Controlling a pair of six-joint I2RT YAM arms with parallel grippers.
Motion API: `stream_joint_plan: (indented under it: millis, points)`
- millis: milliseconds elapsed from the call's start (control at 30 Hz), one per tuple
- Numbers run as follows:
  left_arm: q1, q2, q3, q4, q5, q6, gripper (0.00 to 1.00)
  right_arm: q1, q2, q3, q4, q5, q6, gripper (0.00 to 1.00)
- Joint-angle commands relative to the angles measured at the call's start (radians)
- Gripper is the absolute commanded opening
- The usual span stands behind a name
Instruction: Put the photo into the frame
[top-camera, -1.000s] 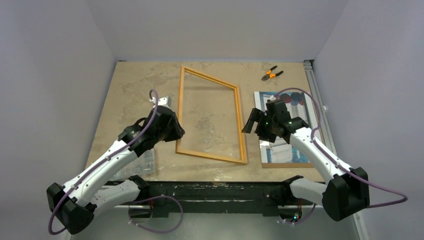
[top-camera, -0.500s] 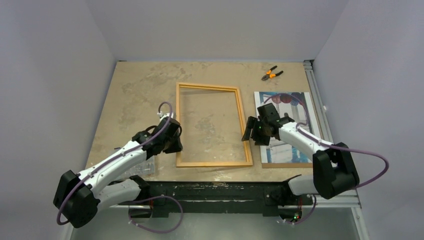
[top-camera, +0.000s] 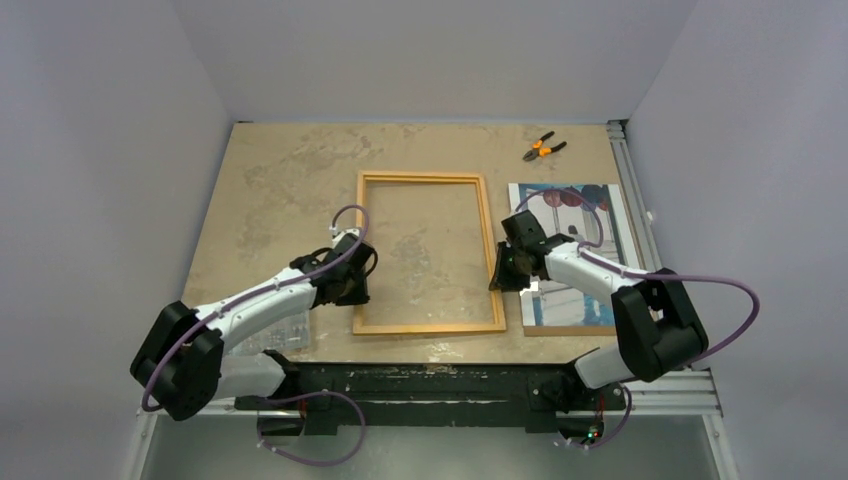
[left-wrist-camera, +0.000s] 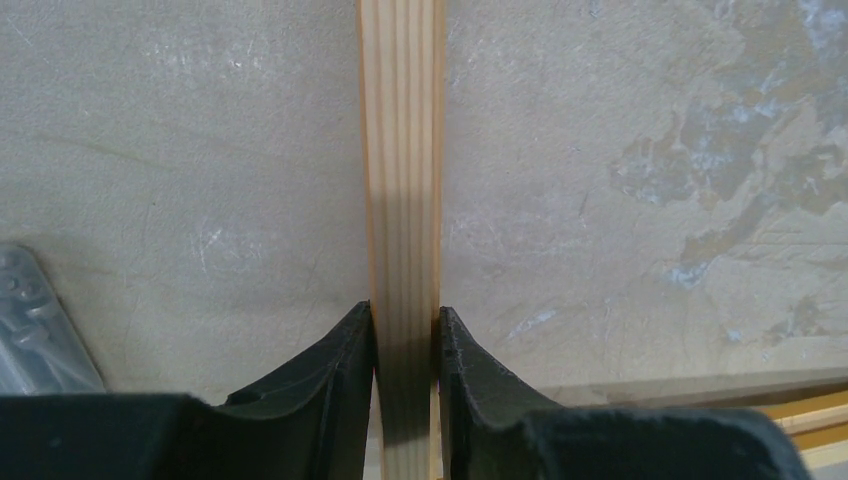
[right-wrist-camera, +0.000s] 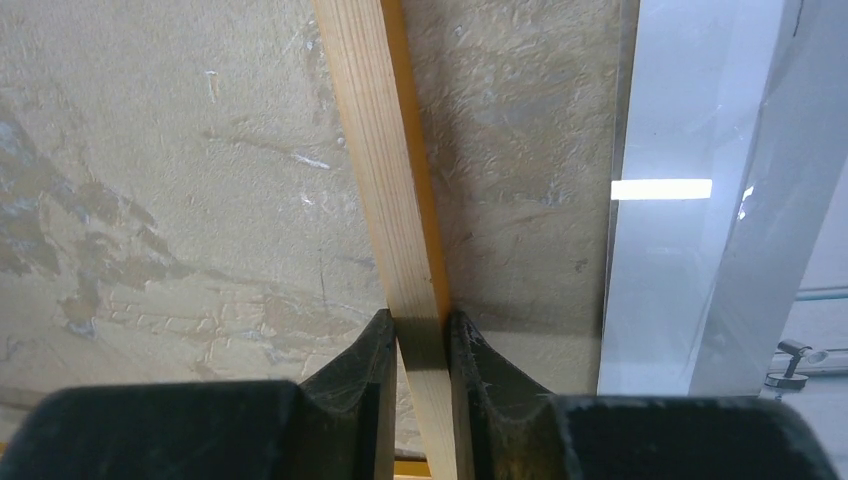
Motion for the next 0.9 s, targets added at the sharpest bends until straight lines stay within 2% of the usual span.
stream_joint_plan:
  millis: [0, 133, 267, 567, 700, 867]
  points:
    - [-0.001, 0.067, 0.023, 0.082, -0.023, 0.048, 0.0, 0.008, -0.009, -0.007, 0.016, 0.055, 0.013, 0.08]
    - [0.0, 0.131, 0.054, 0.087, -0.027, 0.053, 0.01, 0.008, -0.009, -0.002, 0.013, 0.062, 0.018, 0.02]
    - [0.003, 0.172, 0.077, 0.079, -0.023, 0.055, 0.28, 0.009, -0.01, 0.001, 0.009, 0.071, 0.022, 0.0]
    - [0.026, 0.196, 0.091, 0.05, -0.018, 0.043, 0.68, 0.009, -0.032, 0.007, -0.009, 0.086, 0.029, 0.0]
    - [0.036, 0.17, 0.086, 0.029, -0.045, 0.034, 0.68, 0.009, -0.036, 0.013, -0.011, 0.087, 0.031, 0.0]
    - [0.053, 0.157, 0.084, 0.033, -0.051, 0.049, 0.54, 0.009, -0.019, 0.028, -0.007, 0.081, 0.028, 0.0]
